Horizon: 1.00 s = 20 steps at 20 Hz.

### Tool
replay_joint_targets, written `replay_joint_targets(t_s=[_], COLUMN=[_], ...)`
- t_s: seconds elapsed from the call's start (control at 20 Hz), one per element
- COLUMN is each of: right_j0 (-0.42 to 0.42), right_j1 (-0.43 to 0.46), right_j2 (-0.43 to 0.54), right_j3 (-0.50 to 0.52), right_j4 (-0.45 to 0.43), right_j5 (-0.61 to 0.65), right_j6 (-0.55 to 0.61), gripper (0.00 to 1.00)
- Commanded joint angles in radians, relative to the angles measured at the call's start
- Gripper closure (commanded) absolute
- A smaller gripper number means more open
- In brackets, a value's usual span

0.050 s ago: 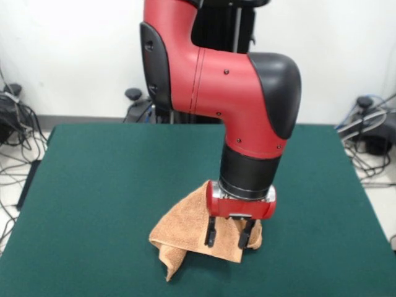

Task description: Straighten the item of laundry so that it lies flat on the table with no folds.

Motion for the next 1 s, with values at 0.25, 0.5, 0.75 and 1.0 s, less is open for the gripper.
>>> replay_joint_targets(t_s=[0.25, 0.5, 0.75, 1.0], right_j0=[0.02, 0.024, 0.021, 0.02], right_j1=[0.061, 0.062, 0.071, 0.072], right_j2=[0.01, 0.013, 0.013, 0.016], right_j3=[0.054, 0.061, 0.053, 0.063], right_j4=[-0.025, -0.014, -0.009, -0.007], right_j5=[-0.114, -0.118, -0.12, -0.13], right_j6=[0.175, 0.174, 0.171, 0.179], gripper=[0.0, 0.0, 0.0, 0.0])
